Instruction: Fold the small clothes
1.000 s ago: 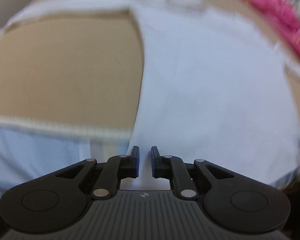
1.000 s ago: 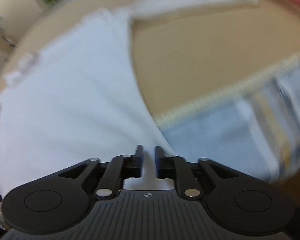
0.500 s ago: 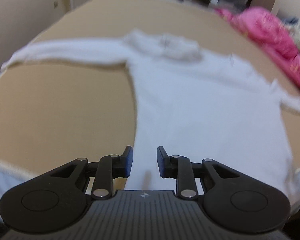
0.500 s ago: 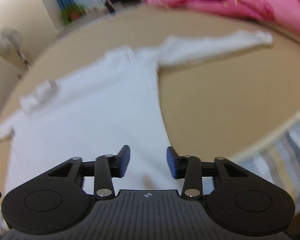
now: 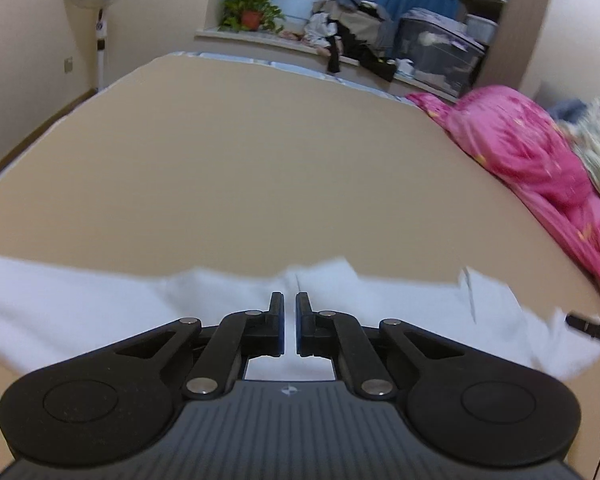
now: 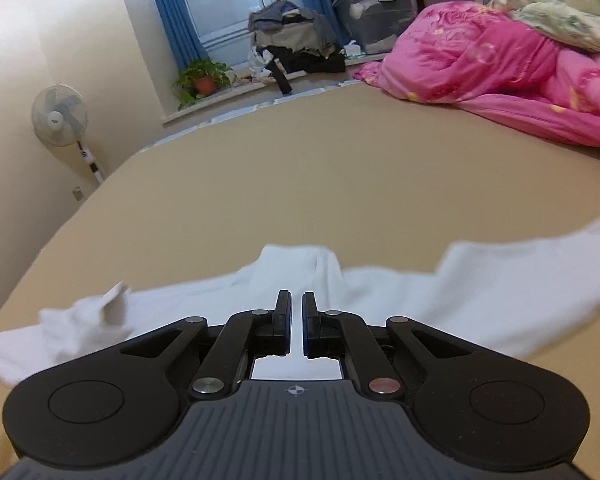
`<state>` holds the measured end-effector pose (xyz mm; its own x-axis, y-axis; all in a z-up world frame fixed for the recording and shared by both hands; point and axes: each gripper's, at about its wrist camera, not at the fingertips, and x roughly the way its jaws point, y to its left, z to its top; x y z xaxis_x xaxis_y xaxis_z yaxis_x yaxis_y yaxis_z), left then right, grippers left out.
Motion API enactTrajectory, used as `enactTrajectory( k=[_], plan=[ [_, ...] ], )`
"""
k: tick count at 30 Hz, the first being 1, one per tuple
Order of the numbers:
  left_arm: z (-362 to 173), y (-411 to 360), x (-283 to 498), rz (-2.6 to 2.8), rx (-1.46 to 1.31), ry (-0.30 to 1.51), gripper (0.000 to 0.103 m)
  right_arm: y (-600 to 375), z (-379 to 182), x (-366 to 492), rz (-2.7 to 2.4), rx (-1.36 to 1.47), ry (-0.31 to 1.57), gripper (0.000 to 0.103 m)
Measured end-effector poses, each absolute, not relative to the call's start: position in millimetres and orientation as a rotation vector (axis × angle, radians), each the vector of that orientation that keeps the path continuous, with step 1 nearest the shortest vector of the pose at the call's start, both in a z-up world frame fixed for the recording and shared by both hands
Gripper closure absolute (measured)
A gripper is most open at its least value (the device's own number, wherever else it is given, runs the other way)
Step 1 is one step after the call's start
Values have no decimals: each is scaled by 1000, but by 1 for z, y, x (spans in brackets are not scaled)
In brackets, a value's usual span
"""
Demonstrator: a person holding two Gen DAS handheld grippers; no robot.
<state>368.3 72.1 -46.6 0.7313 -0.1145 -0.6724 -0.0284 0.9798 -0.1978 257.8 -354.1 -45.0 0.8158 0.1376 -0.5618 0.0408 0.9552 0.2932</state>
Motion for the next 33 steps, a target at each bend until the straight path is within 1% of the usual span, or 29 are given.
enactTrajectory(
  k=[2,4,5,7,9,10,11,12,13,14,16,18,19,20,21,22,23,24,25,26,27,28,29,31,32,33],
  plan=[
    [-62,77,413,-43,-268,794,93,-353,-61,296,55,309,640,79],
    [-77,78,450,-43,-290,838,78,-351,-71,326,60,304,652,73],
    [-84,76,465,-17,-263,844,77,-349,-78,341,63,294,661,66],
    [-99,70,486,-27,-214,871,70,-347,-94,366,55,289,712,57],
    [-120,63,503,-106,-198,958,70,-349,-108,383,36,301,745,58],
    [-129,60,509,-128,-167,976,87,-349,-114,389,48,302,759,64],
    [-134,56,512,-148,-116,959,92,-348,-118,393,63,285,773,77],
    [-135,52,514,-155,-59,920,94,-344,-121,395,58,234,776,82],
    [-133,51,518,-140,-22,860,95,-342,-121,395,62,199,760,90],
    [-130,54,525,-125,-30,815,95,-345,-119,395,68,215,740,95],
    [-131,59,536,-121,-90,755,95,-355,-111,393,39,276,661,96],
    [-149,45,542,-80,21,759,92,-355,-116,391,-3,291,596,96],
    [-154,37,540,-54,77,781,89,-349,-125,395,-13,257,625,94],
    [-151,36,537,-32,86,773,88,-344,-135,400,-13,225,680,89],
    [-141,39,528,-20,55,733,88,-343,-137,397,-20,215,674,88],
    [-128,44,512,-19,13,673,88,-348,-127,392,-35,235,663,81],
    [-116,50,492,-45,-40,615,88,-352,-117,385,-45,261,637,79],
    [-110,53,478,-80,-95,587,88,-355,-106,370,-46,284,565,79],
    [-113,54,468,-119,-150,589,88,-353,-100,360,-31,265,504,79],
    [-124,52,464,-157,-187,628,88,-346,-103,357,-18,203,522,79],
    [-142,48,469,-176,-183,700,87,-338,-116,361,17,154,627,78],
    [-163,42,476,-157,-141,792,88,-335,-130,365,60,139,726,78],
    [-168,40,473,-147,-115,769,88,-339,-131,355,55,142,677,78],
    [-140,31,465,-108,-82,765,87,-350,-111,337,-34,198,671,76],
    [-122,31,450,-126,-104,733,86,-356,-98,314,-67,271,636,75],
    [-101,32,432,-160,-114,684,84,-366,-86,296,-51,324,609,73]
  ],
)
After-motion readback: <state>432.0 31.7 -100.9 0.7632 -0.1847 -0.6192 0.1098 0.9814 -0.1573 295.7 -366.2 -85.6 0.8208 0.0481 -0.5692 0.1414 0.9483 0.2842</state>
